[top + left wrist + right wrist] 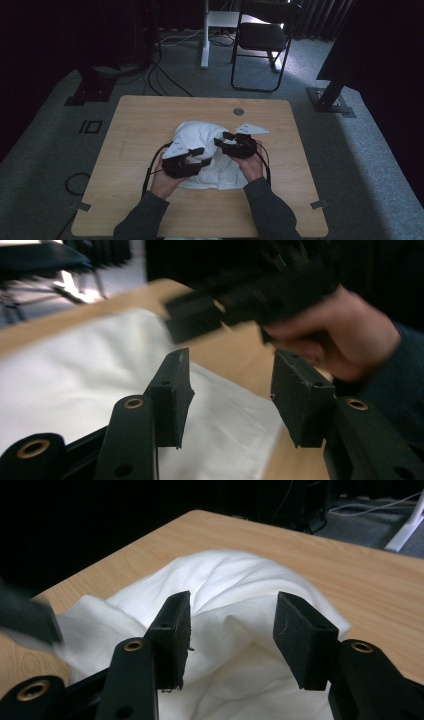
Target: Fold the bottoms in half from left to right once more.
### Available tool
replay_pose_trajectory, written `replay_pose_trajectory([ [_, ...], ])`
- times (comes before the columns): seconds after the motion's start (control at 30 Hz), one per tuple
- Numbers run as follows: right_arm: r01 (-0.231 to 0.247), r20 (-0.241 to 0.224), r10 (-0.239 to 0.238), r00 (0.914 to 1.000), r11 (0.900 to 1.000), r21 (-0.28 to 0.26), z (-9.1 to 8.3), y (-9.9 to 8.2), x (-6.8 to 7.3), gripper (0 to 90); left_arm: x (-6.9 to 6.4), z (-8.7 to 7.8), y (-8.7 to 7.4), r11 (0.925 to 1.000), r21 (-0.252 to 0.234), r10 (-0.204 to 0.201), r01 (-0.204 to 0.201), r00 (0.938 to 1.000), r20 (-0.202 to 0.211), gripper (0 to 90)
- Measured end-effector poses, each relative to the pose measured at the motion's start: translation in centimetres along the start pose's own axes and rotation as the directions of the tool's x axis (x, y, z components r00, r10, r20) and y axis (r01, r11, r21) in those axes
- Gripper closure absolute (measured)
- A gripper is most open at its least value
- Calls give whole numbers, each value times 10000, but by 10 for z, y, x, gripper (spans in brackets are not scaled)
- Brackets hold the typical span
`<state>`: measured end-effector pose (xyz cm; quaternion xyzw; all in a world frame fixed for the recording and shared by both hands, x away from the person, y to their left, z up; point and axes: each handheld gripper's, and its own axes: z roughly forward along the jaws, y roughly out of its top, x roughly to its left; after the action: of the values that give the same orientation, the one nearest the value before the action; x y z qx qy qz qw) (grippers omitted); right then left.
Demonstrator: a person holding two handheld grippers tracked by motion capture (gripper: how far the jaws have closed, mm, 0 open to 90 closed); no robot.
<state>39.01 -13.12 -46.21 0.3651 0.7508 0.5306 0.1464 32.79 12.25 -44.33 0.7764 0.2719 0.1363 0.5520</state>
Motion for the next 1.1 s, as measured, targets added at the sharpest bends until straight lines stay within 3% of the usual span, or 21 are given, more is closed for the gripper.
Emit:
replay_pose_trajectory([
  [0.07,-58,-90,60,9999,9999,135,5,0,2,483,14,-11,2,9988,-281,-409,396,9981,-471,514],
  [0.13,-61,-205,69,9998,9993,379,12,-2,6,472,28,-19,1,9977,-276,-647,619,9909,-1177,516],
  [0.23,19,-215,2,9998,9953,969,25,-6,11,472,47,-21,-5,9941,-68,-1076,1081,9782,-1774,515],
  [0.3,18,-108,-4,9999,9914,1311,32,-8,12,627,55,-17,-9,9917,99,-1239,1281,9740,-1898,515],
  [0.37,97,118,-117,9999,9874,1577,34,-9,12,859,59,-12,-13,9906,321,-1239,1331,9709,-2051,515],
  [0.47,231,176,-257,9995,9906,1350,25,-5,10,882,63,-7,-16,9883,427,-1346,1467,9681,-2114,515],
  [0.53,299,271,-325,9991,9952,930,12,1,9,882,63,-3,-16,9884,466,-1306,1443,9663,-2218,516],
  [0.67,307,535,-324,9980,9990,331,-10,12,0,883,63,7,-16,9873,804,-1162,1370,9679,-2229,517],
  [0.83,-21,1009,-72,9949,9957,925,-10,1,-19,883,61,23,-23,9821,1310,-1037,1350,9696,-2218,517],
  [1.0,-262,1253,62,9921,9870,1585,-1,-20,-30,881,55,41,-37,9701,1990,-1039,1387,9789,-1759,520],
  [1.1,-320,1364,56,9906,9809,1920,3,-28,-34,878,46,51,-45,9688,2102,-987,1316,9822,-1601,519],
])
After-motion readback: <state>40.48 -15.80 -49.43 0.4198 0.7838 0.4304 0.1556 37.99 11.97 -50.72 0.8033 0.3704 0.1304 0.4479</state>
